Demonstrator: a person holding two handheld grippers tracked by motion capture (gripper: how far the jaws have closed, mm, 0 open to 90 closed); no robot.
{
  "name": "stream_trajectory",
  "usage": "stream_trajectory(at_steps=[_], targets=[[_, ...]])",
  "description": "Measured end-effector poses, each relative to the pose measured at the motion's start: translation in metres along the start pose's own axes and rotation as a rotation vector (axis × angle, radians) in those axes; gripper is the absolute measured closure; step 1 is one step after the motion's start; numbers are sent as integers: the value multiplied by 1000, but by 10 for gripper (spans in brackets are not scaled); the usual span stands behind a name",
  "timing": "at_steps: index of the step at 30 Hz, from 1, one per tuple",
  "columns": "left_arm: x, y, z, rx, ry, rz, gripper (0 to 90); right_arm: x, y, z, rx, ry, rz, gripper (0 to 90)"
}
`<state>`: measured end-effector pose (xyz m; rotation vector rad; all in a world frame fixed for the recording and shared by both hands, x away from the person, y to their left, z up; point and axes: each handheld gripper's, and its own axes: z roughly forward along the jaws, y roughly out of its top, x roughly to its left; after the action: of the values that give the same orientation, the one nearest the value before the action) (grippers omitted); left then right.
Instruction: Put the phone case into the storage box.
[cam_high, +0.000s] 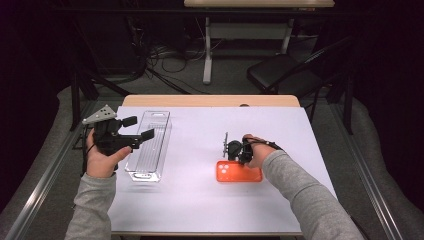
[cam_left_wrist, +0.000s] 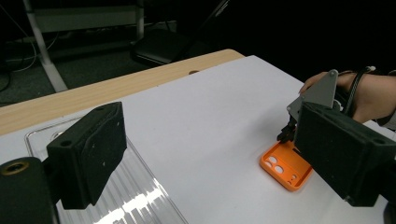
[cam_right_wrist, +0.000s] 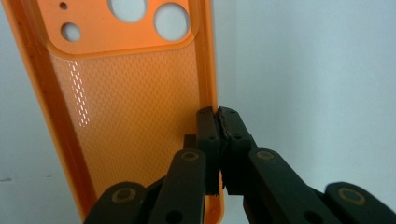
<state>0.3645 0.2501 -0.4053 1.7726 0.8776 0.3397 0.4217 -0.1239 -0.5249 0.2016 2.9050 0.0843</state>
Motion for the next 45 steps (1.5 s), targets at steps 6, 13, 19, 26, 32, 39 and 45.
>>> stream_trajectory(at_steps=[6,13,19,26,32,39,45], targets=[[0,0,1,3,1,0,95,0,0,0,-5,1,-11,886],[0,-1,1,3,3,-1,95,-1,-1,0,-9,2,-21,889],[0,-1,2,7,4,2,95,-1,-1,-1,-9,4,-17,891],[0,-1,2,8,4,0,95,-1,-3,-2,-6,12,-8,894],[0,-1,2,9,4,0,95,-1,-3,-2,-4,18,-7,897],[0,-1,3,10,5,0,95,-3,-7,-7,-15,31,19,899],[0,-1,3,10,7,-1,96,-4,-11,-13,-29,27,55,899]])
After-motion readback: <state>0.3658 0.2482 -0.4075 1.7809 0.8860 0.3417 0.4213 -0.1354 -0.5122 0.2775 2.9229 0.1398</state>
